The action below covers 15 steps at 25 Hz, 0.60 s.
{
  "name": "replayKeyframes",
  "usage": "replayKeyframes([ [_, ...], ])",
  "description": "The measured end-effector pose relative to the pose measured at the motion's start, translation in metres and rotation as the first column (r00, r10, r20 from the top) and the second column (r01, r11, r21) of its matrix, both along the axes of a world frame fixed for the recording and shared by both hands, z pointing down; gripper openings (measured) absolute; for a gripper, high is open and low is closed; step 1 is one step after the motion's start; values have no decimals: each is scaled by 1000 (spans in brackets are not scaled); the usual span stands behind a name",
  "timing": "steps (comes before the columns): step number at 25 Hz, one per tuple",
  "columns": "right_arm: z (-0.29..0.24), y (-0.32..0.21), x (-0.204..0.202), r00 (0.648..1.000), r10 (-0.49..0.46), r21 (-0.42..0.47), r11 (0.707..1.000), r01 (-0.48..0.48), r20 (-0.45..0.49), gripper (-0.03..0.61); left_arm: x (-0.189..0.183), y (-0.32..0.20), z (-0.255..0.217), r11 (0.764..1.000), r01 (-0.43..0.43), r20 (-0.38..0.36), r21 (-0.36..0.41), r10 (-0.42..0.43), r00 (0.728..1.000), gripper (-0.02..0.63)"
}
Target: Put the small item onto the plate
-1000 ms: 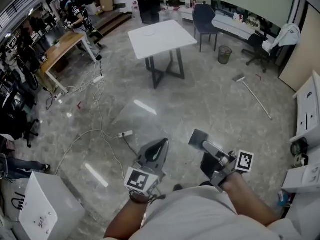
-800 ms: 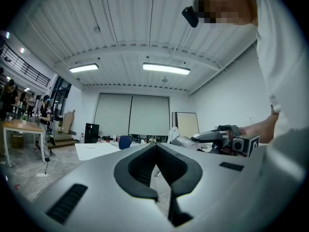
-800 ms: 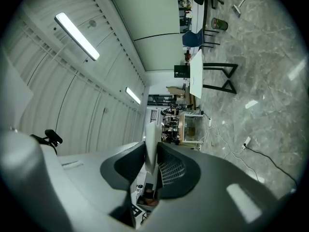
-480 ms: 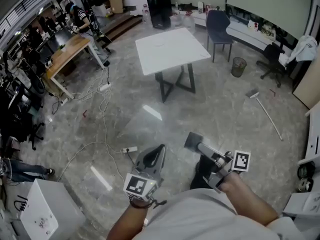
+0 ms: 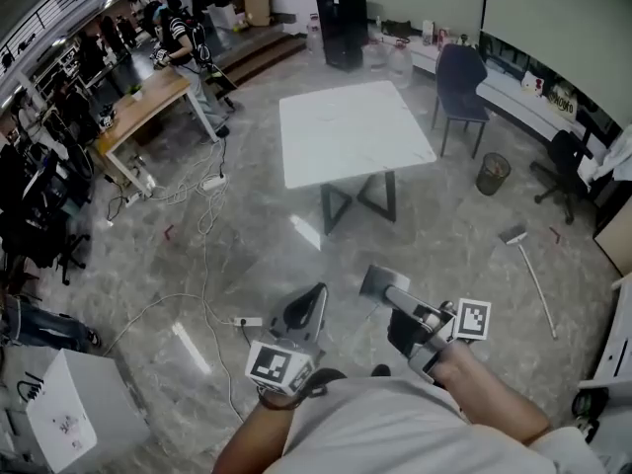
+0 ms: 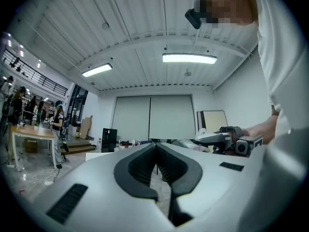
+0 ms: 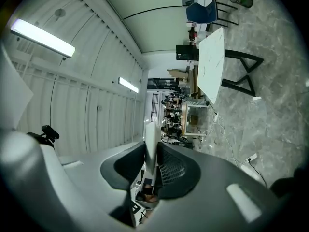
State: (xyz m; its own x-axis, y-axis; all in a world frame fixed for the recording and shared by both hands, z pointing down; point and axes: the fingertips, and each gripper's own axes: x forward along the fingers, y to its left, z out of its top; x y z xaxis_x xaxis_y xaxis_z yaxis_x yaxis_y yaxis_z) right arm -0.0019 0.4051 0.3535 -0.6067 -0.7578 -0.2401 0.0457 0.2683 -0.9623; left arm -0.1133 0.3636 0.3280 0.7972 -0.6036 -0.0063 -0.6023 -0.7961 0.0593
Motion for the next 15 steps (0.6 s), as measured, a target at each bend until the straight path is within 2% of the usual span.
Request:
replayKeyframes([
  [4, 6, -59, 17, 1000, -18, -12, 1000, 18, 0, 81, 15, -61, 1, 1000, 17, -8, -13, -18, 1000, 6],
  [7, 12, -113, 28, 1000, -23, -15, 1000, 23, -3, 81, 30, -119, 9, 1000, 21, 15, -1, -21, 1000, 6],
  [15, 12, -291, 37, 1000, 20, -15, 1000, -20, -4, 81, 53, -303, 14, 999, -46, 13, 3, 46, 999, 6],
])
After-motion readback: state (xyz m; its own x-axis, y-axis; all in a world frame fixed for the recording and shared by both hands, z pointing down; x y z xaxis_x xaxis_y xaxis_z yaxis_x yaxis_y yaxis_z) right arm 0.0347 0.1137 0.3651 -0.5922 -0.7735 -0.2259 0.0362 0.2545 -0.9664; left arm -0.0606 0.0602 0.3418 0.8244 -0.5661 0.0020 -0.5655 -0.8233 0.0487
